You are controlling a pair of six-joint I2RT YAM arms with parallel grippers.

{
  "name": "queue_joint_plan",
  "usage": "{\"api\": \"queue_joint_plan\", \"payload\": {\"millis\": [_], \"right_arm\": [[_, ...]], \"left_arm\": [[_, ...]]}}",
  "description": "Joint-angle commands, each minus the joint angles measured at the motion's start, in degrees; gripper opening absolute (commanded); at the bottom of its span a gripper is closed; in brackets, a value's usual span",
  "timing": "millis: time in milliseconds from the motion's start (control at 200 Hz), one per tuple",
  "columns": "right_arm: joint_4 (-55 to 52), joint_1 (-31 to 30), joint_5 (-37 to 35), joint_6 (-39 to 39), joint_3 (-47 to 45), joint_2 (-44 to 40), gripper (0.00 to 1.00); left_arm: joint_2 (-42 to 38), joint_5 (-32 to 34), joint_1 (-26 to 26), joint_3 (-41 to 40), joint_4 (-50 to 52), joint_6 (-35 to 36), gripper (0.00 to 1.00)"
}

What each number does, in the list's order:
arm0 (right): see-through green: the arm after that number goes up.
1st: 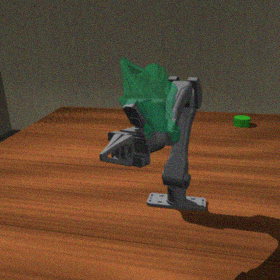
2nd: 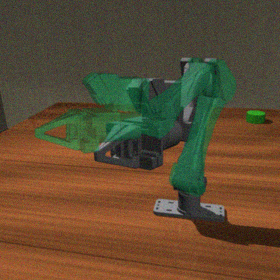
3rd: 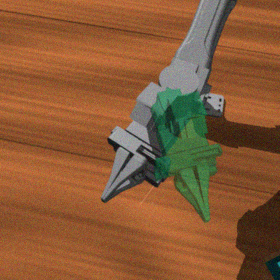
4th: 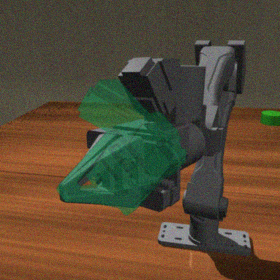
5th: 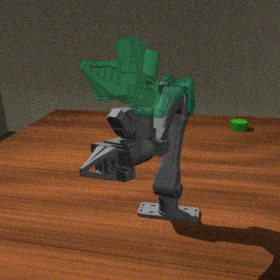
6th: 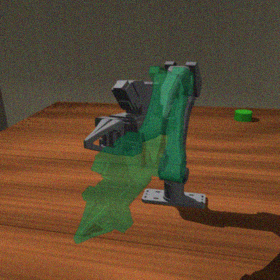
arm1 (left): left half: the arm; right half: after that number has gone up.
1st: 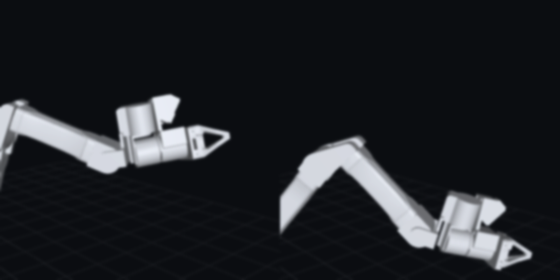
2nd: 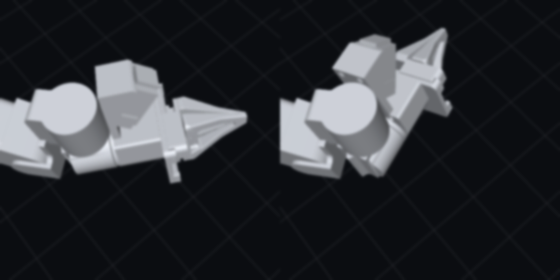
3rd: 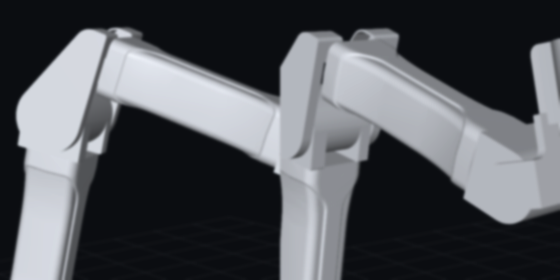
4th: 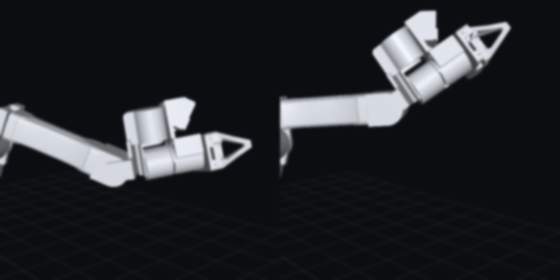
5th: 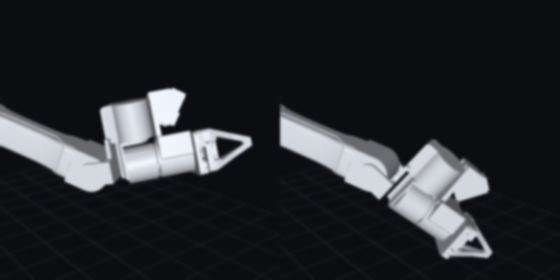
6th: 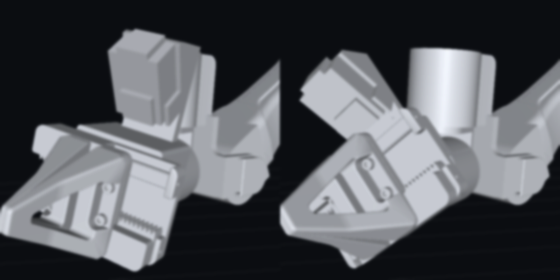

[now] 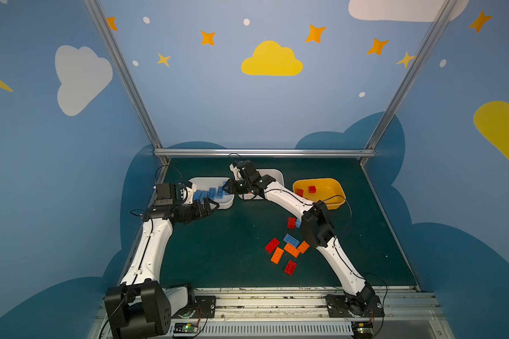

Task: Sort the legos into containers by color
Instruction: Place the lego in the container, then pick up the lego from the center of the table.

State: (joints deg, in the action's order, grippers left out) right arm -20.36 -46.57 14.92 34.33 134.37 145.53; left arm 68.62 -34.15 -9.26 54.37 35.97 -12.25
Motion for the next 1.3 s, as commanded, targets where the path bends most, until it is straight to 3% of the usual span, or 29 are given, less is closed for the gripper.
{"api": "queue_joint_plan", "payload": {"millis": [0, 105, 185, 280, 566, 761, 911, 1116, 1297], "right_arm": [[-0.8, 0.5, -2.1, -1.8, 4.2, 1.7, 0.38], [-1.4, 1.1, -2.1, -2.1, 6.5, 2.3, 0.47], [-2.9, 1.5, -2.3, -2.8, 8.4, 2.1, 0.61], [-4.8, 2.2, -1.5, -4.0, 7.6, -0.2, 0.64], [-6.1, 3.9, -3.8, -3.5, -17.7, -22.8, 0.69], [-19.6, 4.2, -7.8, 1.3, -32.0, -37.6, 0.74], [-31.9, 4.0, -8.8, 12.9, -39.8, -44.9, 0.75], [-45.9, 1.7, -2.3, 33.0, -44.5, -46.2, 0.75], [-41.8, -1.5, -0.6, 44.2, -52.7, -47.2, 0.73]], "left_arm": [[0.7, -1.6, -0.2, -0.6, 0.1, 0.2, 0.99], [1.1, -2.3, -0.1, -0.6, 0.0, 0.3, 0.99], [1.4, -2.8, -0.2, -0.4, 0.1, 0.3, 0.99], [1.7, -3.2, -0.2, -0.2, 0.4, 0.5, 0.99], [0.8, -6.0, -0.2, -0.3, -0.1, 0.0, 0.99], [0.2, -8.1, 0.0, -0.7, -1.0, -0.8, 0.99], [-0.1, -9.1, 0.7, -1.9, -1.9, -1.7, 0.99], [0.6, -9.7, 1.2, -3.4, -4.0, -3.2, 0.99], [0.3, -9.1, 1.7, -3.1, -3.9, -3.0, 0.99]]}}
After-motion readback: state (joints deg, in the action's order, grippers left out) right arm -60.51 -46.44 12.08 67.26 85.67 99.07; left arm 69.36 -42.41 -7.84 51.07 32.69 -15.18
